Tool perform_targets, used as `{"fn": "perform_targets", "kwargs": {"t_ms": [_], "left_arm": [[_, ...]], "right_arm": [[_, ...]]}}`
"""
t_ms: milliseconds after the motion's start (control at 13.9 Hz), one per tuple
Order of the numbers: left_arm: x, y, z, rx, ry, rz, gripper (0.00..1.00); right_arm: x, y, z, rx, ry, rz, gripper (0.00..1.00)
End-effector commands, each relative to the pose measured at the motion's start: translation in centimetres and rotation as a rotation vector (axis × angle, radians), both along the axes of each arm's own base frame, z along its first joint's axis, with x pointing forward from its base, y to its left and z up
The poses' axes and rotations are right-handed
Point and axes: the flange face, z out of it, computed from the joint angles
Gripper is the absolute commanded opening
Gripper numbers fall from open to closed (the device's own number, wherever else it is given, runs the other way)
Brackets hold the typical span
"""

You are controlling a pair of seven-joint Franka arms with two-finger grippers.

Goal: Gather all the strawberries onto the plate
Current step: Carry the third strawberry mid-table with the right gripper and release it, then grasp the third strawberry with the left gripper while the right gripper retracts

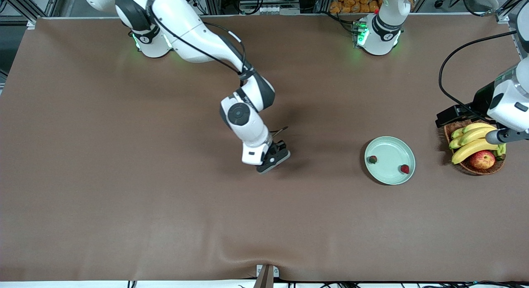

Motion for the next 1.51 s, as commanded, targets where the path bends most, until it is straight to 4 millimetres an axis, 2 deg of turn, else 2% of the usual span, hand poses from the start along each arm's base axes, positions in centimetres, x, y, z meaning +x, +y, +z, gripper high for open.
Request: {"fn": "perform_targets", "kwargs": {"t_ms": [0,72,144,287,359,503,646,790,862,1005,1149,1221,1436], "left_arm": [[0.1,-0.5,-1.1,0.022,-0.001,0.002,1.00],[0.1,-0.6,-1.3,0.022,-0.001,0.002,1.00],[0.1,-0.7,-1.5,0.022,0.003,0.004,1.00],[0.4,-1.0,-2.3,0.014,0.018,0.030,1.00],[0.5,-1.8,-2.8,0.014,0.018,0.032,1.00],[0.7,-3.5,-4.7,0.014,0.018,0.056,1.00],[1.0,-6.3,-7.5,0.017,0.023,0.094,1.00],[1.4,-9.8,-10.8,0.024,0.035,0.127,1.00],[1.5,-11.5,-12.6,0.027,0.049,0.145,1.00],[1.8,-15.1,-16.3,0.021,0.052,0.148,1.00],[2.1,-19.5,-19.9,-0.002,0.022,0.179,1.00],[1.9,-22.4,-21.7,-0.017,0.002,0.201,1.00],[0.9,-29.3,-26.2,-0.042,-0.048,0.230,1.00]], "right_arm": [[0.2,1.6,-1.5,0.012,-0.011,-0.004,0.43],[0.1,1.7,-1.6,0.012,-0.013,-0.002,0.93],[0.5,1.4,-1.1,0.011,-0.020,-0.001,1.00],[1.4,0.8,1.4,0.029,-0.031,-0.017,1.00],[2.1,-0.2,2.9,0.033,-0.031,-0.031,1.00],[3.9,-4.0,6.6,0.023,0.001,-0.073,1.00],[5.8,-8.3,11.0,0.012,0.054,-0.113,1.00],[7.7,-14.0,15.6,-0.004,0.126,-0.160,1.00],[8.3,-16.8,17.3,-0.007,0.145,-0.189,1.00],[9.3,-24.0,20.2,-0.015,0.164,-0.248,1.00],[10.0,-31.5,22.1,-0.010,0.171,-0.308,1.00],[10.2,-34.7,22.9,-0.012,0.178,-0.327,1.00],[9.5,-42.7,26.0,-0.031,0.204,-0.379,1.00]]}}
